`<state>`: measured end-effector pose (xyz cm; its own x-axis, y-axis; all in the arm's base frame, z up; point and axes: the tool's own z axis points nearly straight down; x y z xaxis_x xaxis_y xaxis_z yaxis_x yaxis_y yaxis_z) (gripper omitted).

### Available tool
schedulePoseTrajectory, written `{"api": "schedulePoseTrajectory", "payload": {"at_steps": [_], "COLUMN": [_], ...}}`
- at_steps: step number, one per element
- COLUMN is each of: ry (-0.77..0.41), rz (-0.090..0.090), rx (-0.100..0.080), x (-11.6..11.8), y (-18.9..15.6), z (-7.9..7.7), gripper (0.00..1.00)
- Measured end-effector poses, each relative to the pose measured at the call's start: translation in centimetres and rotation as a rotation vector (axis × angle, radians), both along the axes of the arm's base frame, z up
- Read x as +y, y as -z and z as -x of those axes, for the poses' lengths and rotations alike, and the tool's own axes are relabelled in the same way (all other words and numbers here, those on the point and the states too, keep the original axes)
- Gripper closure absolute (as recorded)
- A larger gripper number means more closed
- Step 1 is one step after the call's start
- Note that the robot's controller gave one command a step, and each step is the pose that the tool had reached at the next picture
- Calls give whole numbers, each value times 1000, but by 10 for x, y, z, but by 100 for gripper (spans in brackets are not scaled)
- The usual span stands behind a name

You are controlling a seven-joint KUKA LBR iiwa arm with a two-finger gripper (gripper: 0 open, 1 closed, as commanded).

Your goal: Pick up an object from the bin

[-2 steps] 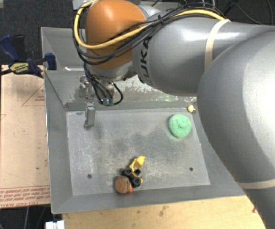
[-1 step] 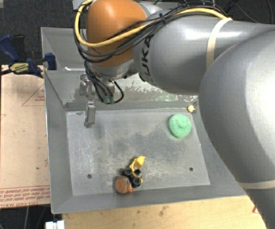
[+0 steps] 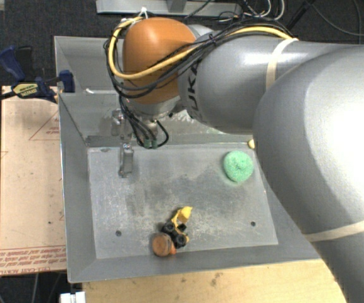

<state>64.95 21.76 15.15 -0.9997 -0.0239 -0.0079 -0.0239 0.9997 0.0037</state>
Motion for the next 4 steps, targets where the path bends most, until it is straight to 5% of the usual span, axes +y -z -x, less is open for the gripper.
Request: {"api": "schedulePoseTrajectory", "payload": {"at_steps": [1, 3, 4], "ry": [85, 56, 128], "rz": [4, 1, 2], "rx": [12, 2, 6], "x": [-17, -58, -96], "y": [33, 33, 76], "z": [16, 24, 37], "gripper": [0, 0, 0]}}
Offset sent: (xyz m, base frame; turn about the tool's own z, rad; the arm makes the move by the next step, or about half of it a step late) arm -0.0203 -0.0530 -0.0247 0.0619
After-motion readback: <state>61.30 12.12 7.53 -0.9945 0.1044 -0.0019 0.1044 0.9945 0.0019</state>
